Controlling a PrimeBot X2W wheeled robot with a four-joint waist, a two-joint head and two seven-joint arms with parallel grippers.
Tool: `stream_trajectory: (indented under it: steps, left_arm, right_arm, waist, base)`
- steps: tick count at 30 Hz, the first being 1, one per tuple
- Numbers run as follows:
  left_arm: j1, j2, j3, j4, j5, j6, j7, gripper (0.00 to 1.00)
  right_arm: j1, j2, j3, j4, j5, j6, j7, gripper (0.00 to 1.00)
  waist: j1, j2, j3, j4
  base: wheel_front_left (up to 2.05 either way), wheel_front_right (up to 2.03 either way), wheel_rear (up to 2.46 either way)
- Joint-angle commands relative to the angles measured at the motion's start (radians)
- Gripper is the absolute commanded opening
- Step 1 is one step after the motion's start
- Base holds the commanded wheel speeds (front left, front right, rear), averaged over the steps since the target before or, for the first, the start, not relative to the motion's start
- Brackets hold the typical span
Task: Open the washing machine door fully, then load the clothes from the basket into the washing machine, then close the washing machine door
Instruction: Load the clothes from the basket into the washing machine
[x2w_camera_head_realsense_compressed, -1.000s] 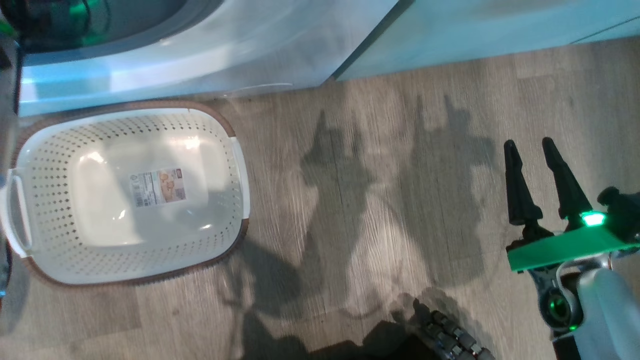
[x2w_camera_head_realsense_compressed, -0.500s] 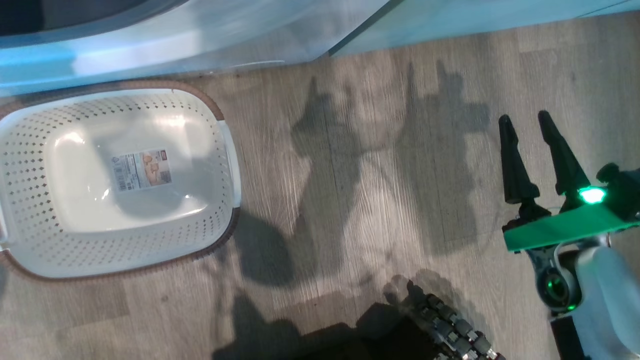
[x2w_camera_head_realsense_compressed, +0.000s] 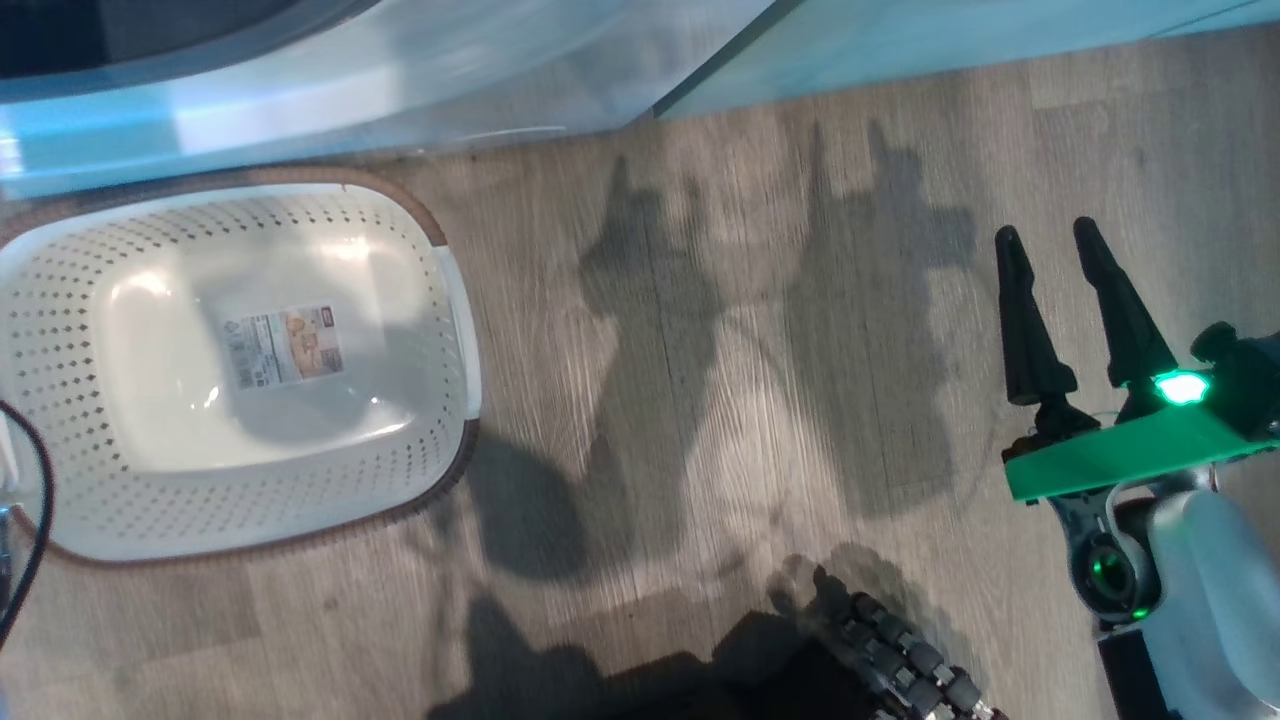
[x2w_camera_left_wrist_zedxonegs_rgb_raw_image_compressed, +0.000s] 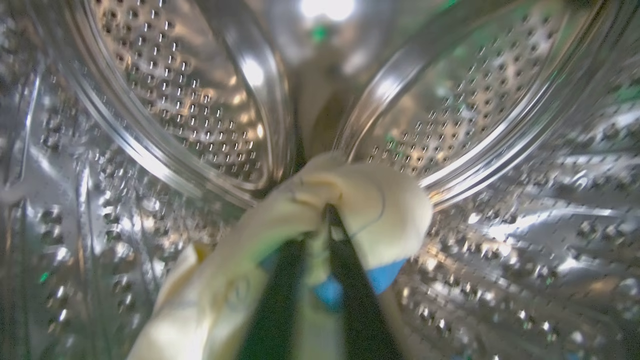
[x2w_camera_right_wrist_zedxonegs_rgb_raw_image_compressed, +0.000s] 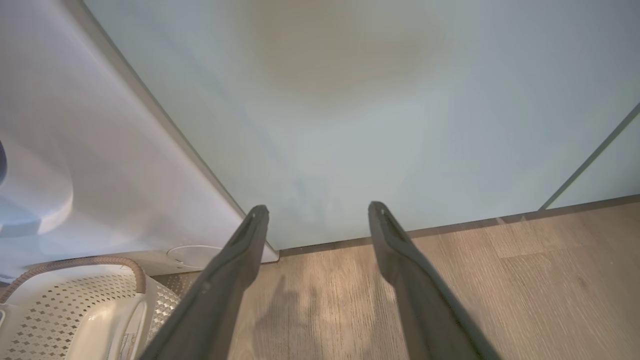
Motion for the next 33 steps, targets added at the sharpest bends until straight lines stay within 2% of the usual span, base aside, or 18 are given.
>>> stream_trajectory:
  steps: [1, 7, 14, 23, 27, 33]
  left_arm:
    - [-0.02, 0.026, 0.0, 0.011, 0.012, -0.005, -0.005, 1.0]
    - [-0.031, -0.001, -0.033, 0.171, 0.017, -0.051, 0.001, 1.0]
    - [0.031, -0.038, -0.042, 0.235, 0.013, -0.062, -0.004, 1.0]
    - [0.188, -0.071, -0.015, 0.174, -0.01, -0.077, -0.005, 1.0]
    - [0.281, -0.09, 0.006, 0.131, -0.031, -0.104, -0.005, 1.0]
    - [0.44, -0.111, 0.021, 0.041, -0.036, -0.121, -0.005, 1.0]
  right_arm:
    - [0.022, -0.002, 0.017, -0.02, 0.004, 0.004, -0.007, 1.0]
    - [0.034, -0.002, 0.013, -0.013, -0.001, 0.004, -0.007, 1.0]
    - [0.062, -0.003, 0.007, -0.005, -0.01, 0.004, -0.007, 1.0]
    - [0.109, -0.025, -0.006, 0.004, -0.016, 0.004, -0.007, 1.0]
    - [0.135, -0.035, -0.015, 0.007, -0.018, 0.004, -0.007, 1.0]
    - [0.168, -0.048, -0.025, 0.007, -0.021, 0.004, -0.007, 1.0]
  waist:
    - [-0.0001, 0.0, -0.013, 0.005]
    - [-0.0001, 0.0, -0.064, 0.013]
    - [-0.0001, 0.0, -0.152, 0.034]
    - [-0.0001, 0.0, -0.262, 0.065]
    - [-0.0001, 0.0, -0.315, 0.083]
    - [-0.0001, 0.0, -0.376, 0.108]
  base:
    - [0.0, 0.0, 0.0]
    - [0.0, 0.0, 0.0]
    - [0.0, 0.0, 0.0]
    - [0.0, 0.0, 0.0]
    - [0.0, 0.0, 0.0]
    - [0.0, 0.0, 0.0]
